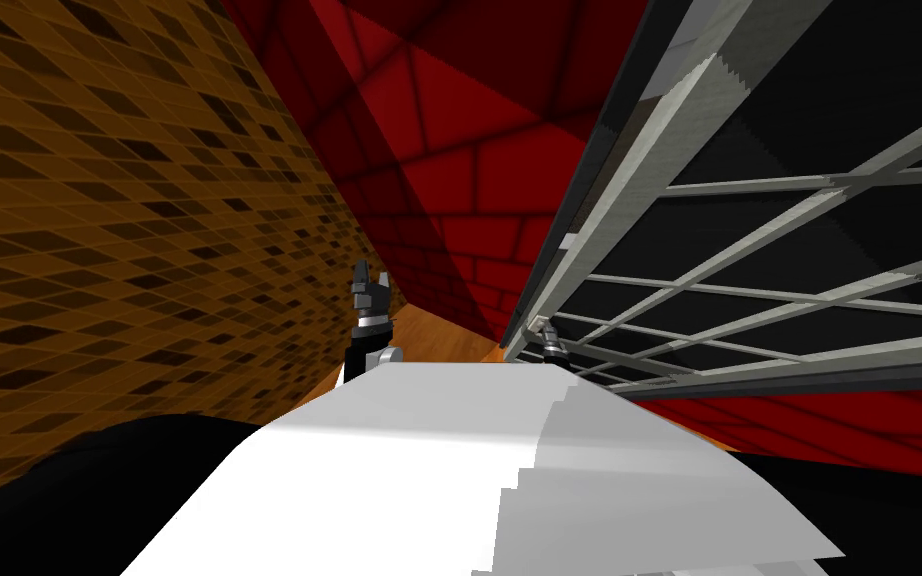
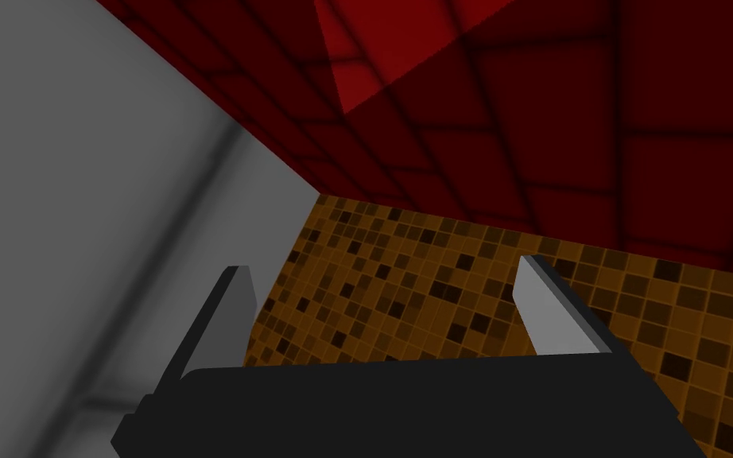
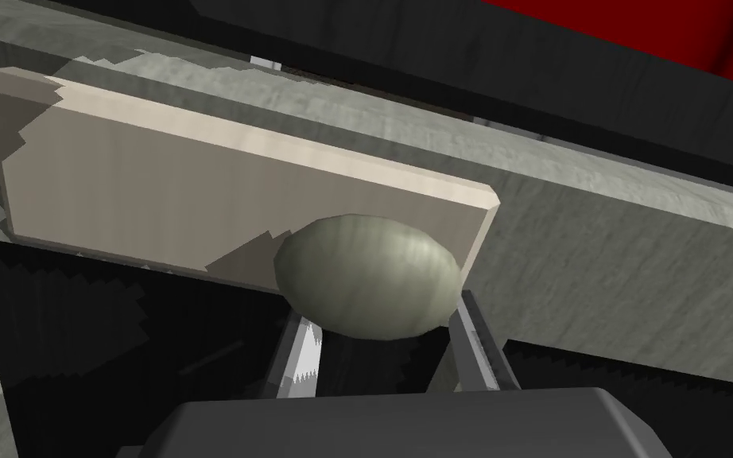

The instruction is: Pull the door open

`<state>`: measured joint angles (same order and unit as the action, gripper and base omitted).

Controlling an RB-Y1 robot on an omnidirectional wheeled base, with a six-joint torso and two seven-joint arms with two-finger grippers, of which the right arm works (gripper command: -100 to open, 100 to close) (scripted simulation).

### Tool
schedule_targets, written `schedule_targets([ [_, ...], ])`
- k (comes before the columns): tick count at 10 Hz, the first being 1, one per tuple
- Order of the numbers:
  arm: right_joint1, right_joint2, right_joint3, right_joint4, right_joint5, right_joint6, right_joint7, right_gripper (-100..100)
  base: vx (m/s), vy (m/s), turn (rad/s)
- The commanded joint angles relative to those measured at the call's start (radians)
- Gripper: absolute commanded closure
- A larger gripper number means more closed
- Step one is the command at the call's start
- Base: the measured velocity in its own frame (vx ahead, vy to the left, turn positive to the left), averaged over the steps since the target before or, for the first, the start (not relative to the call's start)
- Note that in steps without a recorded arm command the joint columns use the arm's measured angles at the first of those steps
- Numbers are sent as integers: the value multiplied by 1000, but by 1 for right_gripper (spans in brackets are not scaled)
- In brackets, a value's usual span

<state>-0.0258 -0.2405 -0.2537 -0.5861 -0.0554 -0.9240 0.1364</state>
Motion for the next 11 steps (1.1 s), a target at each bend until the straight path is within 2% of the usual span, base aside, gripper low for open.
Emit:
schedule_targets([
  [1,3,9,25,-17,-17,11,-50,100,-49,-17,31],
  [4,2,7,36,-16,-32,11,-109,100,-34,-11,22],
  [5,0,5,47,-14,-46,11,-147,100,-31,-4,25],
  [6,0,5,47,-14,-46,11,-151,100,-24,-5,13],
  [10,-6,-1,80,-10,-90,12,-269,100,-41,-11,27],
  [11,-6,-1,80,-10,-90,12,-275,100,-23,-15,26],
])
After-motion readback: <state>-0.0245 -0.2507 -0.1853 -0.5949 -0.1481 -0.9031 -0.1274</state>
